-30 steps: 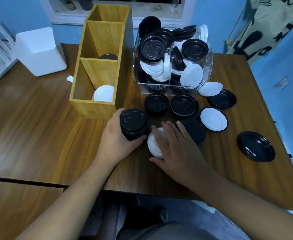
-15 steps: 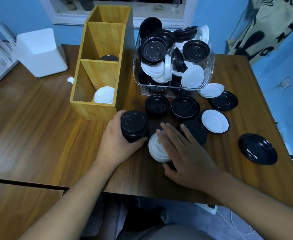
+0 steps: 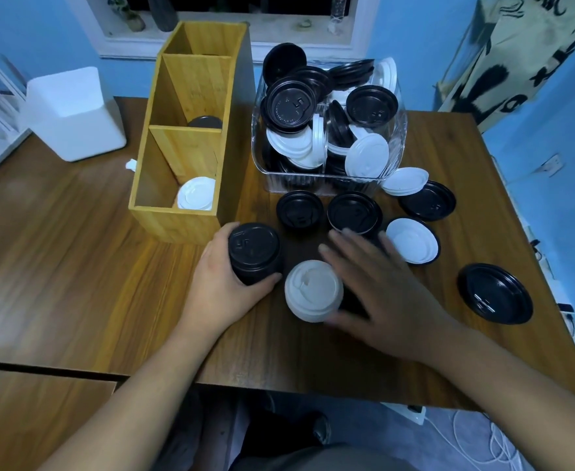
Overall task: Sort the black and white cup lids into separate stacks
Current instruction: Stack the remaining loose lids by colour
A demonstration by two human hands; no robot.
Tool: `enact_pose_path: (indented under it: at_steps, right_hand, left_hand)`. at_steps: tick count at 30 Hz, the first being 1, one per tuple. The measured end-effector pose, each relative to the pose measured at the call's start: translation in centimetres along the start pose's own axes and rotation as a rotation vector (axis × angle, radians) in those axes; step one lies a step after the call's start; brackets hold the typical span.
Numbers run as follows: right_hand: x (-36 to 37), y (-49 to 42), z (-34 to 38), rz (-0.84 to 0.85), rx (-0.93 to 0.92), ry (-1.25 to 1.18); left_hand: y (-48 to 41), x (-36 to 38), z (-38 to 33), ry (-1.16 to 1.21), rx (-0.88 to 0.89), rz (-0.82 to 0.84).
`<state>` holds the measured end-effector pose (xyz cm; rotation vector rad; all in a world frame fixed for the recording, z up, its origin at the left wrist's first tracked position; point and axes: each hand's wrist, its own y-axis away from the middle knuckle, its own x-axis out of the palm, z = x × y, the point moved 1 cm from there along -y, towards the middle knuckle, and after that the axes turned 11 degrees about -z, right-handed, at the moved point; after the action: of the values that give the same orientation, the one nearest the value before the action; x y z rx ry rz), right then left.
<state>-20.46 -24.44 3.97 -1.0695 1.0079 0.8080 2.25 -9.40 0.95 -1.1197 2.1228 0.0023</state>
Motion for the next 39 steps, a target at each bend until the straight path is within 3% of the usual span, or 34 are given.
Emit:
enact_pose_path:
  at_steps: [3,5,9,18,20,23,26,29,31,34,37,39]
  right_hand:
    - [-2.2,0.9,-3.1,-0.294,0.338,-0.064]
    - [-2.4,1.3,-5.1,-0.264,0.480,0.077]
    - [-1.8,1.7,-6.7,-0.071,0.493,0.110]
    - [-2.0,2.4,-6.8,-0.022,0.452,0.218]
    - [-2.8,2.4,-6.2,-0.097,0.508,0.209]
    - [-4.5,3.0,-5.3,-0.300,0.655,0.011]
    - [-5.2,4.9,-4.5,-0.466,0.958,-0.477]
    - [-4.4,7.0,-2.9,-0.426,1.326,-0.898]
    - [-3.6,8.3,-2.3,-0.369,1.412,-0.959]
    - [-3.6,9.5,-1.9,-0.241,1.296,-0.670]
    - [-4.1,10.0,-1.5,-0.013,0.978,-0.088]
    - [-4.3,9.9,-1.1,0.045,0.826,0.097]
  left_hand:
    - [-0.1,0.0,0.2,0.004,-0.016,0.004]
    - [0.0,0.1,0.2,0.004,-0.016,0.003]
    - [0.1,-0.1,0.0,0.007,-0.011,0.009]
    - [0.1,-0.1,-0.3,-0.001,-0.002,0.009]
    - [0.1,-0.1,-0.3,-0.004,-0.003,0.009]
    - [0.1,-0.1,-0.3,-0.007,-0.001,0.009]
    - [0.1,0.0,-0.3,-0.004,0.011,0.005]
    - [0.1,-0.1,-0.3,0.000,0.018,-0.002]
    - [0.1,0.0,-0.4,0.003,0.025,-0.003]
    - [0.1,0.0,-0.4,0.003,0.034,-0.006]
    - [0.1,0.0,-0.4,0.002,0.035,-0.004]
    - [0.1,0.1,-0.4,0.002,0.035,-0.003]
